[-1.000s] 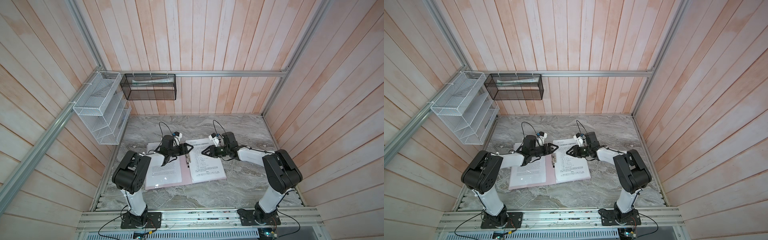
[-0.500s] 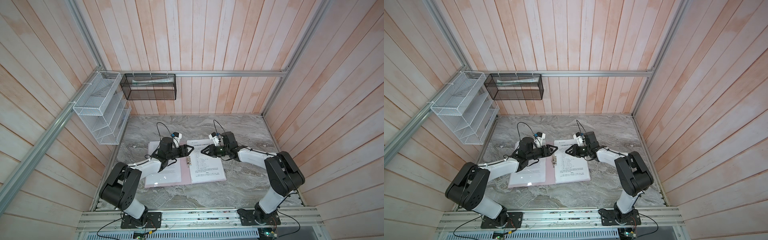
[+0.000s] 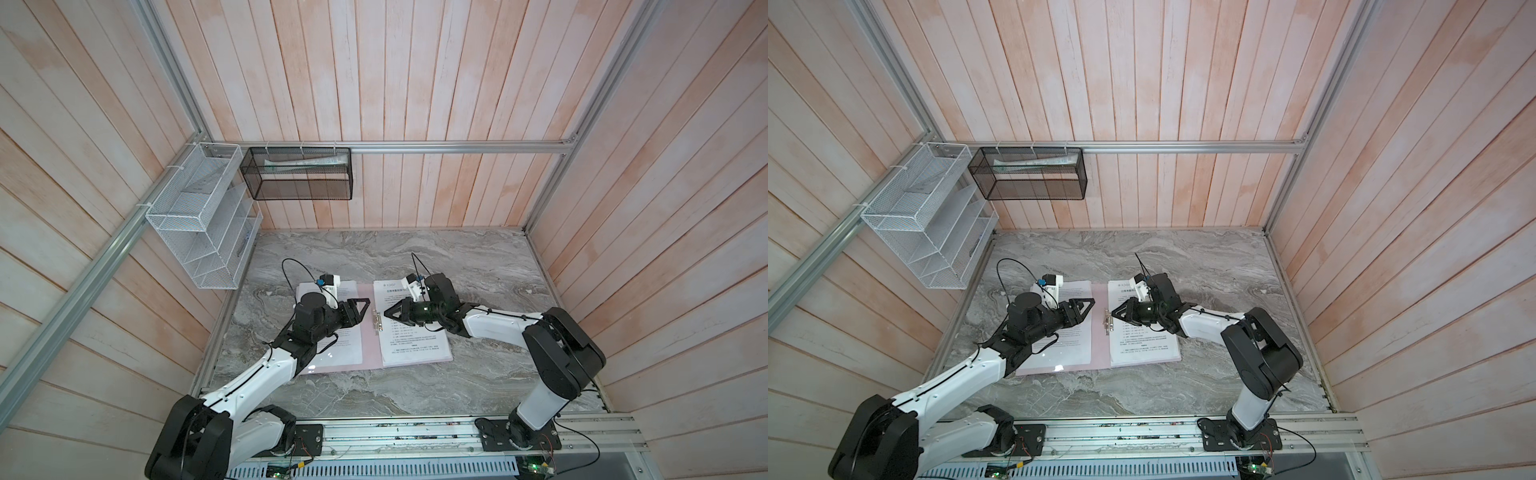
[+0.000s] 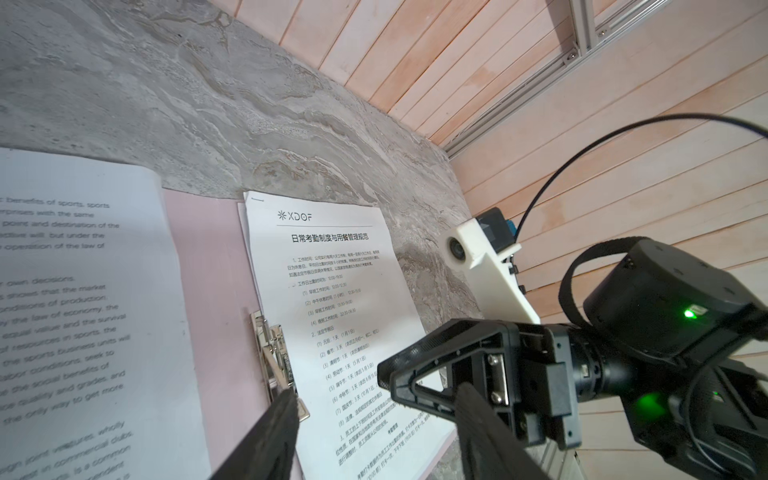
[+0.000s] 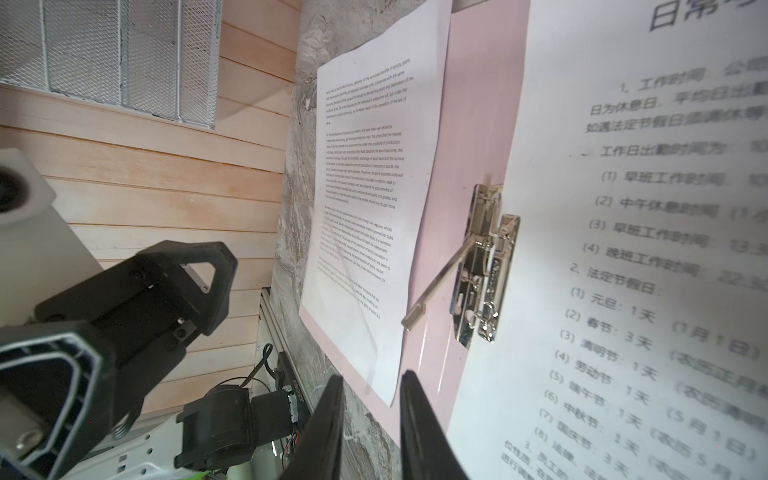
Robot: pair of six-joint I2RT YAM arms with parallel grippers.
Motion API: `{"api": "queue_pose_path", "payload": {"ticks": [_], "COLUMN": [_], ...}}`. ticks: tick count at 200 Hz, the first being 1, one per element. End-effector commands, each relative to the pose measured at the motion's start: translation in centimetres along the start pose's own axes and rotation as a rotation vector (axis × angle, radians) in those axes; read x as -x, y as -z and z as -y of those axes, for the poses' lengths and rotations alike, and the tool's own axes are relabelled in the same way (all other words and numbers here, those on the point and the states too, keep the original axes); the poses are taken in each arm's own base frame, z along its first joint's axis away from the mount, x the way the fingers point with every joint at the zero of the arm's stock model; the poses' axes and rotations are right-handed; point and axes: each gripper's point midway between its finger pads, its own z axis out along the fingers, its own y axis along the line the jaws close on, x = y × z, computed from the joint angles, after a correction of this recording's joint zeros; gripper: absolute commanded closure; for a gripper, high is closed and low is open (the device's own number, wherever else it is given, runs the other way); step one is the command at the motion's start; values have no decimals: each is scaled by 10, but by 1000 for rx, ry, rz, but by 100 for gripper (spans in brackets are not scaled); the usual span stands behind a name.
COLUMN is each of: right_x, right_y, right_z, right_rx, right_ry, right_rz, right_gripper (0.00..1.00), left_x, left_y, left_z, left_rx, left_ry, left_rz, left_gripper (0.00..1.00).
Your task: Put the files into the folder
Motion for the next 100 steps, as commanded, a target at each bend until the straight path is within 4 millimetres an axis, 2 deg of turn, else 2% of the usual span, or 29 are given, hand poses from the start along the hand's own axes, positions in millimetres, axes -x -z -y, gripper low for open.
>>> {"api": "queue_pose_path", "payload": {"ticks": [1, 46, 100], "right_x": [0, -5, -10], "right_y": [-14, -32, -41], "right_z": [3, 11, 13], "right_rx": [37, 70, 100], "right_ry": [-63, -134, -170], "right_rz": [-8, -56, -80], "right_gripper": [77, 77, 77], "left_x": [-8, -26, -40], "left_y": [5, 5, 0], "left_z": [-17, -28, -42], "left_rx": [50, 41, 54], "left_ry": [3, 38, 54], "left_rz": [2, -23, -42], "left_gripper": [38, 38, 38]}}
